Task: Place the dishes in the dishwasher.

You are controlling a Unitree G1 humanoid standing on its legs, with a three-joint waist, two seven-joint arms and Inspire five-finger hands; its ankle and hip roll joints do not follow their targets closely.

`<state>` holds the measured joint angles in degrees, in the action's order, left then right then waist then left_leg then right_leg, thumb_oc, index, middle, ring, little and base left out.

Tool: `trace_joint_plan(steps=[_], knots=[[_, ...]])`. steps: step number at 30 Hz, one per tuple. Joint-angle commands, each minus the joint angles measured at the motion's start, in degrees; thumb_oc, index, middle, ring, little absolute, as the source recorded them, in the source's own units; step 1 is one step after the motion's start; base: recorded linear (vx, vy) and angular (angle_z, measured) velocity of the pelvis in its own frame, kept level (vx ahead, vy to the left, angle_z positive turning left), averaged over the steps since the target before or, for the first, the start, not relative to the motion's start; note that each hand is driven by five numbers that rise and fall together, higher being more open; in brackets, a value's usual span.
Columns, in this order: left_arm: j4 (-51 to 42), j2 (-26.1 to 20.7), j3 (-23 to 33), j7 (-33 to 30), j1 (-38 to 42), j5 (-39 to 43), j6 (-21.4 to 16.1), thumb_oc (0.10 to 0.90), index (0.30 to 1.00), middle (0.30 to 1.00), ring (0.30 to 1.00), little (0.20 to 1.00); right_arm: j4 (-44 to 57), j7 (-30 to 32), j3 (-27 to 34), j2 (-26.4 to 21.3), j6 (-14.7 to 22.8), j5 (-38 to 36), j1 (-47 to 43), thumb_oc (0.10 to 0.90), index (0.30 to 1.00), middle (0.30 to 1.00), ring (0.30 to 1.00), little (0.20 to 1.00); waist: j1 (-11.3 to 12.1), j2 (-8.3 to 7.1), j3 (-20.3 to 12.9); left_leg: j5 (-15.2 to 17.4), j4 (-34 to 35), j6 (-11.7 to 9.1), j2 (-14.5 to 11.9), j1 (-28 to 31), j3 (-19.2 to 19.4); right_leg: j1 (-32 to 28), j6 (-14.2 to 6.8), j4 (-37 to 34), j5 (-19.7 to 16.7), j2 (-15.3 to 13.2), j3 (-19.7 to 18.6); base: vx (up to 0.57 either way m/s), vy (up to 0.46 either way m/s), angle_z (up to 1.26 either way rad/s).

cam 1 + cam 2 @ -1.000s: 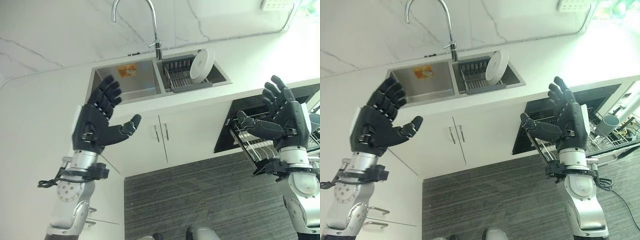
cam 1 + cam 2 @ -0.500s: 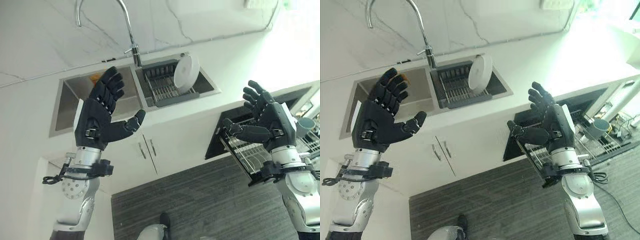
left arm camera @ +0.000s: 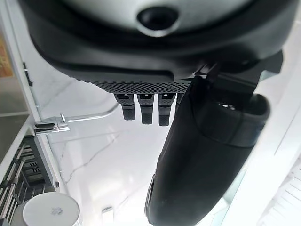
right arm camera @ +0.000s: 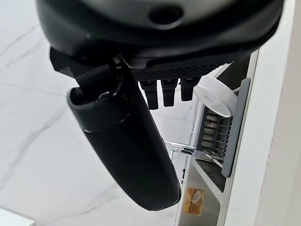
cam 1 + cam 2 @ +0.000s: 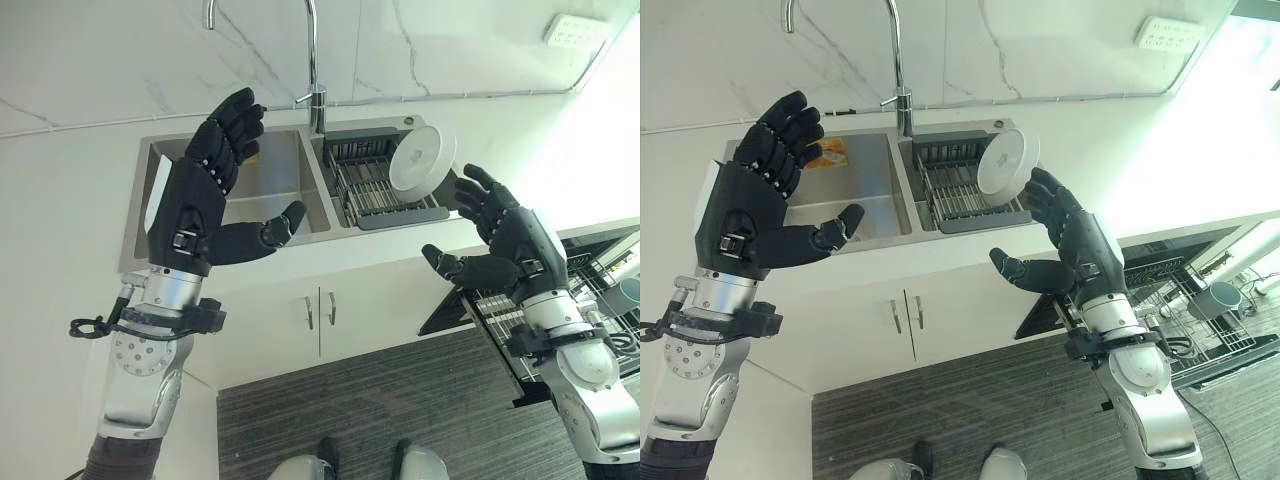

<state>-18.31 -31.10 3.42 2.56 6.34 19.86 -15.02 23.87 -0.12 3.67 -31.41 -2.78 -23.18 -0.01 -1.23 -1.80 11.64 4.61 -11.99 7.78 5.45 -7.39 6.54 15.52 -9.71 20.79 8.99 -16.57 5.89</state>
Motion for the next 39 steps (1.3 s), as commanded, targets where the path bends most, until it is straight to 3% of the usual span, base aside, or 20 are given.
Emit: trace_joint_plan(steps=[1, 5, 10, 13, 15, 16, 17, 19, 21, 23, 28, 39], knots=[[-7.65, -1.8, 0.4, -1.89, 3.72, -1.65, -5.71, 0.8, 0.9, 0.9, 0.9, 0.9, 3.38, 2.47, 3.72, 0.17, 7.74, -1.85, -6.31, 0.8, 0.9, 0.9, 0.9, 0.9, -1.23, 0.09, -2.99, 10.08, -5.2, -7.67, -5.24, 2.21, -1.93, 1.14, -0.6, -3.6, -9.18, 1.71, -1.39, 0.2, -0.21, 0.28], [-8.01, -2.5, 0.57, -1.0, 3.49, -1.27, -5.18, 0.8, 0.9, 0.9, 0.9, 0.9, 4.11, 2.26, 4.44, 0.05, 8.14, -3.63, -5.5, 0.8, 0.9, 0.9, 0.9, 0.9, -1.7, 0.07, -3.36, 11.39, -5.2, -6.99, -5.11, 3.2, -3.61, 1.61, -0.63, -3.6, -9.72, 2.11, -4.24, 0.17, -0.238, 0.5], [-8.46, -3.06, -0.05, -1.02, 3.26, -0.7, -3.93, 0.8, 0.9, 0.9, 0.9, 0.9, 4.55, 7.57, 3.62, -0.5, 11.96, -2.57, -6.9, 0.8, 0.9, 0.9, 0.9, 0.9, -0.58, -0.32, -4.96, 12.72, -5.2, -7.83, -6.52, 4.27, -4.76, -1.66, -1.26, -3.6, -6.48, 3.03, -2.57, 0.2, -0.409, 0.55], [-8.34, -3.04, -0.96, -2.12, 3.27, 1.38, -3.12, 0.8, 0.9, 0.9, 0.9, 0.9, 3.99, 9.71, 1.37, 0.0, 11.67, 1.22, -9.71, 0.8, 0.9, 0.9, 0.9, 0.9, -0.27, 0.23, -5.97, 12.23, -5.2, -9.61, -9.84, 5.41, -3.53, -3.53, -0.31, -3.6, -3.81, 4.73, -0.42, 0.21, -0.476, 0.11], [-8.81, -2.86, -0.49, -1.99, 2.85, 3.25, -2.58, 0.8, 0.9, 0.9, 0.9, 0.9, 4.05, 8.29, 1.42, -0.53, 10.49, -2.16, -9.54, 0.8, 0.9, 0.9, 0.9, 0.9, -0.71, 0.45, -6.24, 11.61, -5.2, -10.96, -12.2, 6.02, -2.08, -4.35, 0.69, -3.6, -2.98, 5.4, 0.92, 0.15, -0.417, -0.06], [-8.74, -2.04, 0.0, -2.09, 2.34, 7.03, -2.82, 0.8, 0.9, 0.9, 0.9, 0.9, 3.6, 4.95, 2.62, -1.4, 9.41, -8.79, -8.76, 0.8, 0.9, 0.9, 0.9, 0.9, -1.57, 0.66, -6.27, 10.07, -5.2, -12.59, -14.82, 6.36, -0.56, -5.16, 2.07, -3.6, -2.24, 6.68, 2.02, 0.15, -0.475, 0.13], [-8.74, -0.99, 0.18, -1.87, 2.04, 8.76, -3.17, 0.8, 0.9, 0.9, 0.9, 0.9, 3.87, 3.56, 3.37, -1.65, 8.86, -9.83, -8.32, 0.8, 0.9, 0.9, 0.9, 0.9, -1.7, 0.92, -6.16, 8.14, -5.2, -13.28, -15.68, 6.13, -0.13, -5.91, 2.65, -3.6, -1.79, 7.54, 2.46, 0.16, -0.477, 0.34], [-9.28, 1.6, 0.75, -1.67, 0.47, 9.24, -4.67, 0.8, 0.9, 0.9, 0.9, 0.9, 4.54, 1.54, 4.64, -2.09, 7.42, -9.32, -7.4, 0.8, 0.9, 0.9, 0.9, 0.9, -1.46, 1.22, -5.38, 3.72, -5.2, -13.57, -15.03, 5.73, 1.19, -7.29, 3.75, -3.6, -0.67, 8.78, 2.86, 0.11, -0.244, 0.1], [-9.43, 2.69, 1.71, -0.16, -0.95, 10.11, -4.95, 0.8, 0.9, 0.9, 0.9, 0.9, 4.26, 0.52, 5.38, -2.24, 6.47, -8.34, -6.59, 0.8, 0.9, 0.9, 0.9, 0.9, -1.74, 1.31, -4.79, 5.94, -5.2, -12.84, -14.31, 3.93, 4.77, -8.03, 3.29, -3.6, -0.55, 8.4, 3.86, 0.06, -0.034, 0.14], [-9.14, 2.82, 1.89, 0.91, -1.14, 10.57, -4.81, 0.8, 0.9, 0.9, 0.9, 0.9, 3.43, 0.48, 5.42, -1.78, 6.86, -8.51, -6.53, 0.8, 0.9, 0.9, 0.9, 0.9, -1.92, 1.82, -4.4, 5.21, -5.2, -13.5, -15.27, 2.26, 6.07, -8.58, 3.17, -3.6, -0.25, 8.41, 4.69, 0.03, 0.076, 0.49], [-7.86, 2.81, 1.85, 1.54, -1.43, 9.82, -4.43, 0.8, 0.9, 0.9, 0.9, 0.9, 3.18, 0.36, 5.58, 0.61, 5.64, -13.67, -5.31, 0.8, 0.9, 0.9, 0.9, 0.9, -1.57, 1.72, -5.9, 6.24, -5.2, -13.0, -13.8, 1.07, 3.56, -9.7, 2.94, -3.6, 0.79, 7.25, 5.95, 0.04, 0.177, 0.36], [-7.01, 0.86, 2.82, 2.56, -0.83, 9.92, -2.86, 0.8, 0.9, 0.9, 0.9, 0.9, 2.17, 2.47, 4.53, 4.55, 3.47, -15.18, -4.81, 0.8, 0.9, 0.9, 0.9, 0.9, -0.6, 0.37, -5.92, 8.65, -5.2, -10.57, -11.3, 2.32, 2.98, -9.95, 0.57, -3.6, -0.91, 3.57, 7.35, 0.05, 0.118, 0.05]])
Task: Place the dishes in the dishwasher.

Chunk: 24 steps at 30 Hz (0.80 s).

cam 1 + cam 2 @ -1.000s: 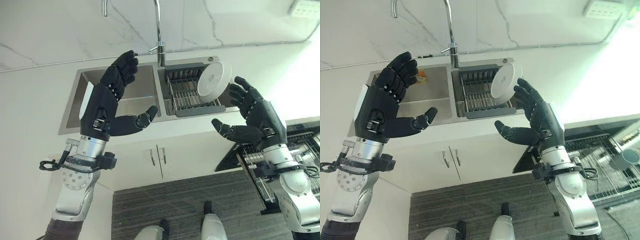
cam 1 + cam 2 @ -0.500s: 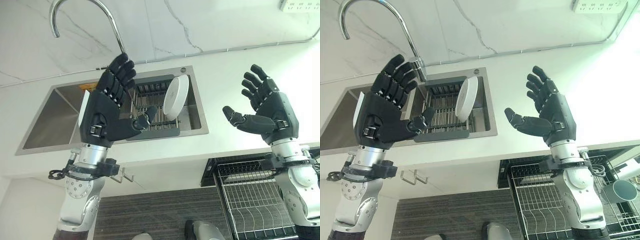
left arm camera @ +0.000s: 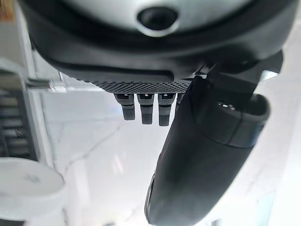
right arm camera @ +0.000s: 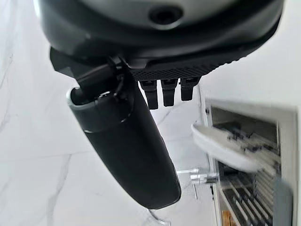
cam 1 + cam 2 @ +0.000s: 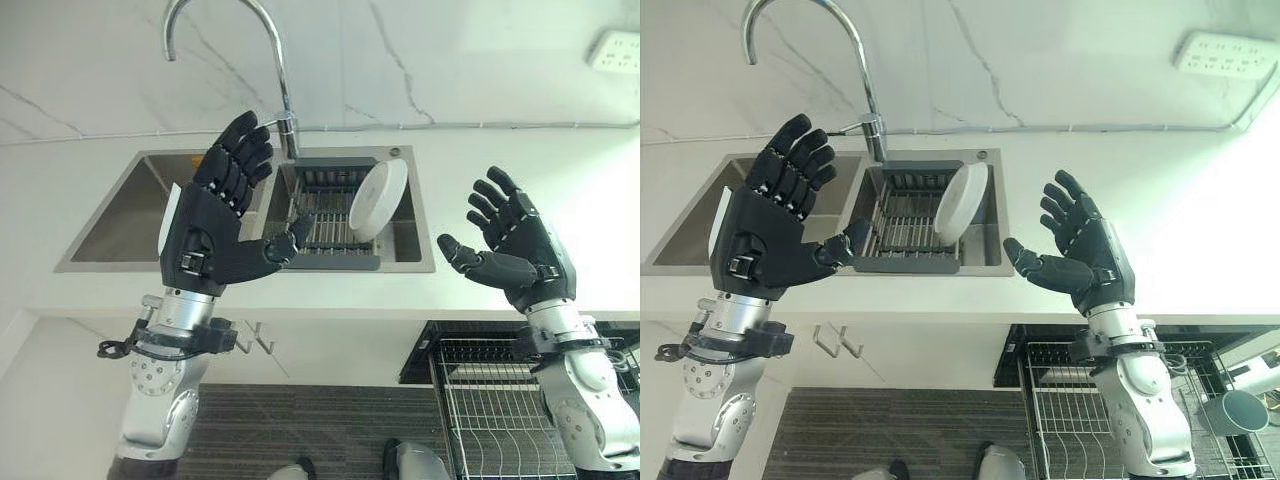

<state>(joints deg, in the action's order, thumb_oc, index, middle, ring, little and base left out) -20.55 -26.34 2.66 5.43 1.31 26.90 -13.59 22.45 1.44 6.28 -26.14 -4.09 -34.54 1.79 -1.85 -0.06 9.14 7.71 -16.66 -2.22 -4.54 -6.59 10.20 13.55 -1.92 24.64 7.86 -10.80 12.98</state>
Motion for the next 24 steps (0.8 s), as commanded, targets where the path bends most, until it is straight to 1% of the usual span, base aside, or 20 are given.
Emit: trace_joint_plan(steps=[1, 9, 14, 20, 24], knots=[[-4.71, -4.08, 3.55, -0.45, 4.36, 2.85, -4.27, 0.8, 0.9, 0.9, 0.9, 0.9, 3.24, 1.2, 1.79, -0.63, 4.64, -4.12, -6.9, 0.8, 0.9, 0.9, 0.9, 0.9, 0.16, -1.43, -3.38, 5.65, -0.53, -0.43, -1.24, 1.53, -0.68, -7.97, -7.29, -7.45, 0.19, -2.33, 0.29, 0.02, 0.066, -0.01], [-4.47, -4.68, 1.39, -2.52, 6.09, 1.1, -4.0, 0.8, 0.9, 0.9, 0.9, 0.9, 0.34, 4.72, 0.2, -0.97, 2.93, -7.14, -9.46, 0.8, 0.9, 0.9, 0.9, 0.9, 1.33, -2.04, -3.11, 6.53, -0.53, 0.55, -0.44, 1.73, -1.27, -8.01, -7.83, -7.45, 0.1, -2.81, 0.11, 0.01, 0.035, -0.01], [-3.77, -5.34, 0.65, -3.38, 6.72, 0.53, -4.12, 0.8, 0.9, 0.9, 0.9, 0.9, -2.68, 8.25, 0.11, -1.59, 1.85, -7.48, -10.79, 0.8, 0.9, 0.9, 0.9, 0.9, 1.71, -2.21, -3.29, 6.82, -0.53, 0.7, -0.5, 2.11, -1.21, -8.38, -7.68, -7.45, 0.37, -2.59, 0.12, 0.01, 0.001, -0.02], [-2.9, -5.33, -0.44, -4.91, 7.88, -0.64, -3.67, 0.8, 0.9, 0.9, 0.9, 0.9, -6.63, 11.82, 0.5, -1.58, 1.09, -10.22, -12.7, 0.8, 0.9, 0.9, 0.9, 0.9, 1.93, -2.19, -3.51, 6.93, -0.53, 0.74, -0.54, 2.31, -1.34, -8.72, -7.24, -7.45, 0.89, -1.99, -0.13, 0.0, 0.0, 0.0], [-2.43, -5.32, -1.26, -5.65, 8.7, -0.72, -3.35, 0.8, 0.9, 0.9, 0.9, 0.9, -8.52, 13.15, -0.24, -1.54, 0.31, -11.24, -14.38, 0.8, 0.9, 0.9, 0.9, 0.9, 2.29, -2.13, -3.66, 6.93, -0.53, 0.64, -0.62, 2.44, -1.53, -8.94, -6.98, -7.45, 1.17, -1.67, -0.24, 0.0, 0.0, 0.0]])
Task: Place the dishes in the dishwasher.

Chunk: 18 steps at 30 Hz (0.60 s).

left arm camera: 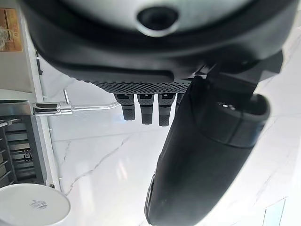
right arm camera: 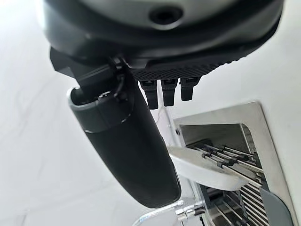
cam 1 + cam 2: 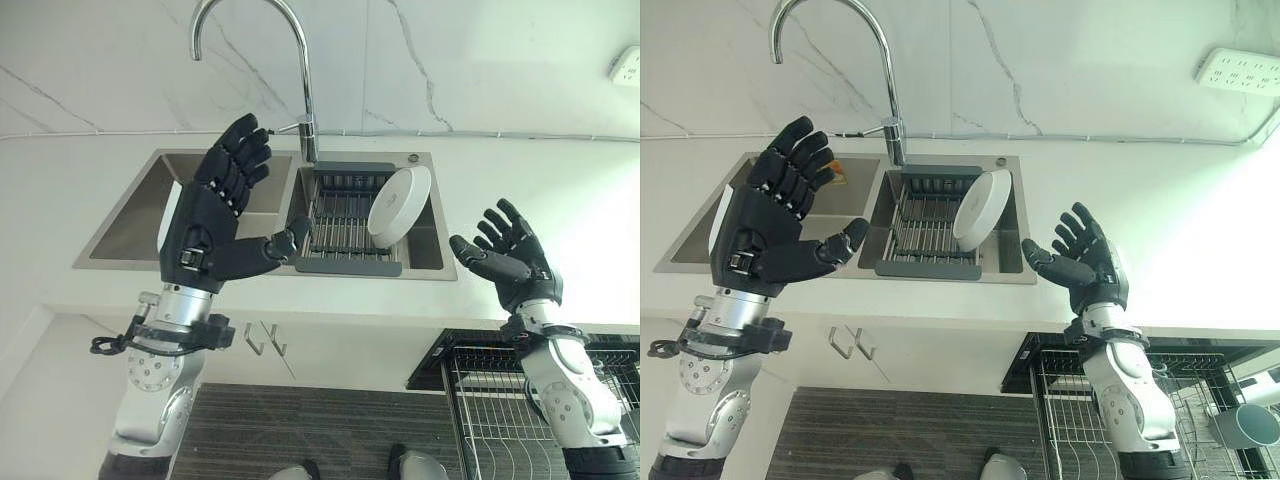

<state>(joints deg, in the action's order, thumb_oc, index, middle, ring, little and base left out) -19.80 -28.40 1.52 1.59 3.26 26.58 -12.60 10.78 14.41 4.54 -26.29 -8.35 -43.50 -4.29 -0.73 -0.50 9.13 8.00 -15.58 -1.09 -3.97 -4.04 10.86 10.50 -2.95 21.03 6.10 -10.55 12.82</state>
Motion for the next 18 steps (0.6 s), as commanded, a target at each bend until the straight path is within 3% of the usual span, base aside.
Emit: trace_joint_plan(steps=[1, 10, 18], knots=[[-3.04, -3.43, -0.57, -2.11, 7.23, -0.4, -4.15, 0.8, 0.9, 0.9, 0.9, 0.9, 1.92, 0.56, 0.92, -1.56, 4.52, -2.61, -9.0, 0.8, 0.9, 0.9, 0.9, 0.9, 1.4, -1.7, -3.74, 6.61, -1.61, -0.54, -1.19, -0.08, -2.31, -6.05, -5.83, -3.84, 3.09, -1.78, -0.02, 0.0, 0.0, 0.0], [-1.39, -3.22, -2.17, -2.08, 8.68, -0.52, -4.09, 0.8, 0.9, 0.9, 0.9, 0.9, -3.86, -2.41, -1.35, -1.15, 3.88, -9.93, -12.24, 0.8, 0.9, 0.9, 0.9, 0.9, 2.49, -1.95, -4.36, 6.43, -1.61, -0.83, -1.34, -0.02, -2.87, -6.79, -5.24, -3.84, 3.82, -1.46, 0.77, 0.0, -0.004, 0.01], [-0.46, -3.51, -2.38, -1.48, 9.1, -0.31, -3.52, 0.8, 0.9, 0.9, 0.9, 0.9, -7.21, -2.7, -2.59, -1.17, 2.44, -10.71, -15.15, 0.8, 0.9, 0.9, 0.9, 0.9, 3.22, -2.03, -4.74, 6.22, -1.61, -1.09, -1.32, 0.03, -3.51, -7.41, -4.95, -3.84, 4.21, -1.41, 1.33, 0.0, -0.005, 0.03]])
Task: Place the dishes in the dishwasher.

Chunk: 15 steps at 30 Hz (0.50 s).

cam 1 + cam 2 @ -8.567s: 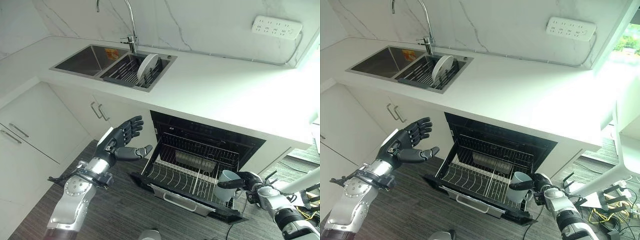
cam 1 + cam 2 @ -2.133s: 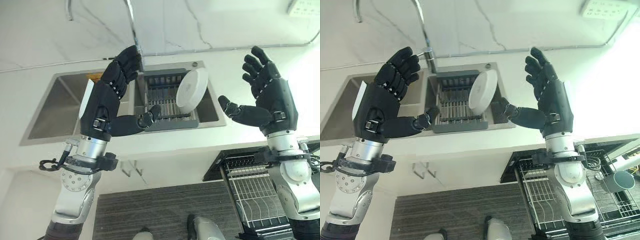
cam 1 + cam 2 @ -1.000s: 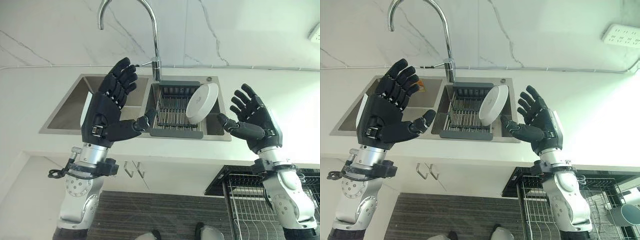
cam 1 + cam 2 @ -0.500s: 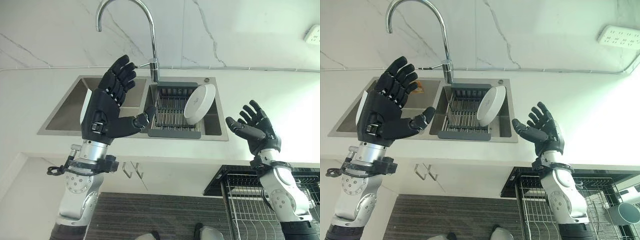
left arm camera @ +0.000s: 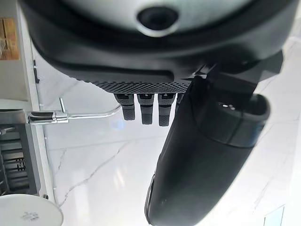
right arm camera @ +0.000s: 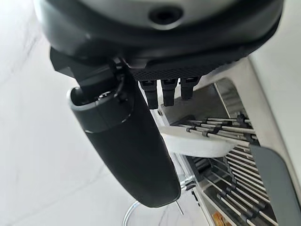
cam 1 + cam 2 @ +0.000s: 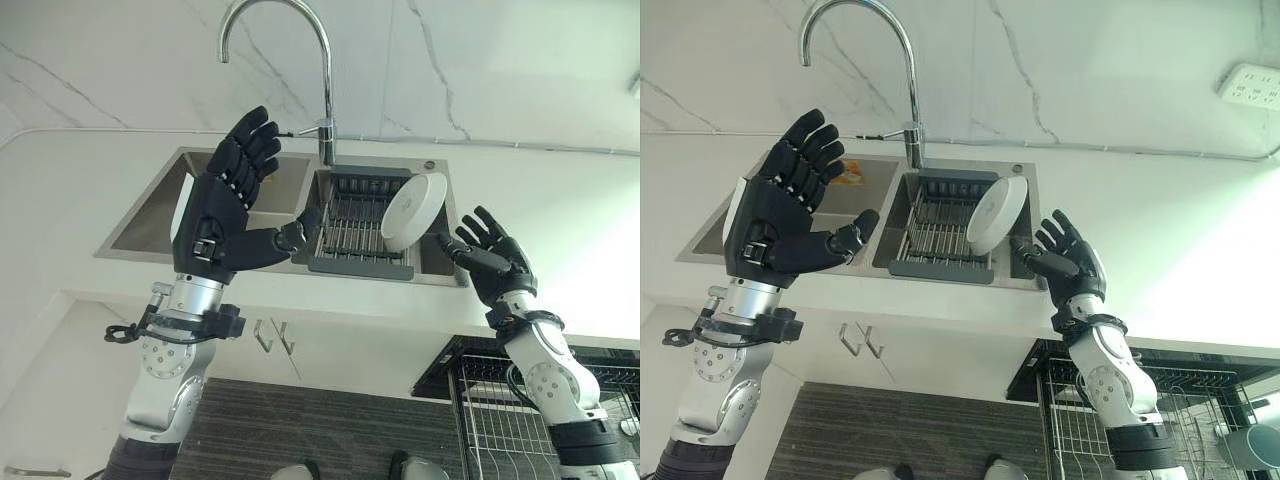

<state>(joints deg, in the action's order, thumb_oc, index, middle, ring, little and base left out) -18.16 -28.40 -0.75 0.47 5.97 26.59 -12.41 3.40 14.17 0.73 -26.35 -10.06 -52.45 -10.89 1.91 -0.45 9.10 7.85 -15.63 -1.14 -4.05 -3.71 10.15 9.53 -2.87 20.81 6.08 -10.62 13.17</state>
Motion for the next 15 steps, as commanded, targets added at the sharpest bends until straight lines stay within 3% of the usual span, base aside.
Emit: trace_joint_plan(steps=[1, 15], knots=[[-2.06, -3.51, -0.15, -0.4, 6.41, -0.4, -3.65, 0.8, 0.9, 0.9, 0.9, 0.9, -0.21, -2.36, 1.03, -1.04, 4.09, -1.97, -8.84, 0.8, 0.9, 0.9, 0.9, 0.9, 0.65, -2.06, -4.75, 6.36, -1.56, -1.06, -1.24, -0.28, -2.86, -6.51, -4.99, -3.62, 4.26, -1.33, 1.03, 0.0, 0.0, 0.0], [-0.73, -4.82, -0.45, 0.53, 6.53, 0.69, -2.35, 0.8, 0.9, 0.9, 0.9, 0.9, -6.35, 0.27, 0.26, -1.96, 3.33, -4.04, -13.13, 0.8, 0.9, 0.9, 0.9, 0.9, 1.96, -1.85, -4.94, 5.92, -1.56, -1.38, -1.08, -0.27, -3.84, -7.46, -4.44, -3.62, 4.78, -1.05, 1.74, 0.0, -0.001, 0.02]])
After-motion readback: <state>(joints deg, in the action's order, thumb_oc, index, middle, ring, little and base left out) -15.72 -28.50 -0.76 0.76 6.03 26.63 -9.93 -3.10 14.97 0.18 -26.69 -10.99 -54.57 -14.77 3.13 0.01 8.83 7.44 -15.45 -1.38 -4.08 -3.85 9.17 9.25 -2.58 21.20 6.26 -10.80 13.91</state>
